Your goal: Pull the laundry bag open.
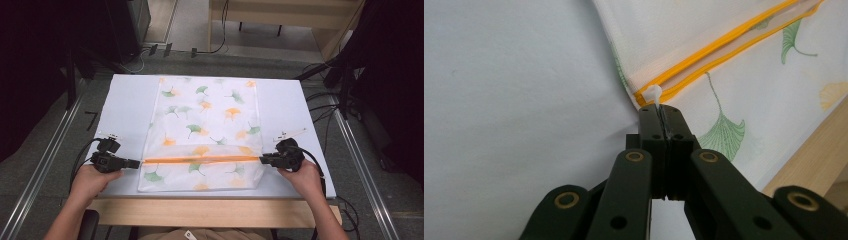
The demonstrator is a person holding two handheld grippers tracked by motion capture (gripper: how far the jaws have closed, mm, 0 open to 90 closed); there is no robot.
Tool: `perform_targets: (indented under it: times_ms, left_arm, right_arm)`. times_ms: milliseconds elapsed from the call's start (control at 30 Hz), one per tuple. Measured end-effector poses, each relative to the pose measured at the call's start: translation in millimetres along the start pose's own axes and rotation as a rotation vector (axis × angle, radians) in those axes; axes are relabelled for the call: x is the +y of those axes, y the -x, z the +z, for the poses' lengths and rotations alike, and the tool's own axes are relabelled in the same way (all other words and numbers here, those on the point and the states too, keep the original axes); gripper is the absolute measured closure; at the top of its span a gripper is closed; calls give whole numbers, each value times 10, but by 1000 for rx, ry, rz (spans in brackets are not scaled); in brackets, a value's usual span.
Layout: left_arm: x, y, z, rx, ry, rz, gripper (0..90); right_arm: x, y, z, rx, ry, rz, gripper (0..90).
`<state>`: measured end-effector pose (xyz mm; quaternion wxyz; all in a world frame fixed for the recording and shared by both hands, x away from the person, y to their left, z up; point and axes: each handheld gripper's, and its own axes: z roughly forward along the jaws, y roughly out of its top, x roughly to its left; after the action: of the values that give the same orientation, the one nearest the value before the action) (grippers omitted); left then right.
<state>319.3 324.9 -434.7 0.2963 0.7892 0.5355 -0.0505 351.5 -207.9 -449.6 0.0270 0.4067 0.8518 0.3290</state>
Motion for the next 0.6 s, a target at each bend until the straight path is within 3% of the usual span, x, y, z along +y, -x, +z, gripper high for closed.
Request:
perform_targets:
  times_ms: [33,267,400,500,600]
  left_arm:
    - [1,-3,1,-2,-12,15,900]
    - [-7,-5,1,-5,1,9,899]
    - [-7,-7,-18,-8,24,33,869]
    - [-6,4,-58,-17,68,60,796]
    - [10,38,-85,3,106,89,708]
  right_arm:
    - [0,6,16,2,-8,7,813]
    - [-10,-27,-12,-18,8,-13,785]
    - [-27,-15,0,-8,9,-6,706]
    - [-23,-3,-28,-3,42,15,615]
    - [-12,-13,-100,5,114,4,669]
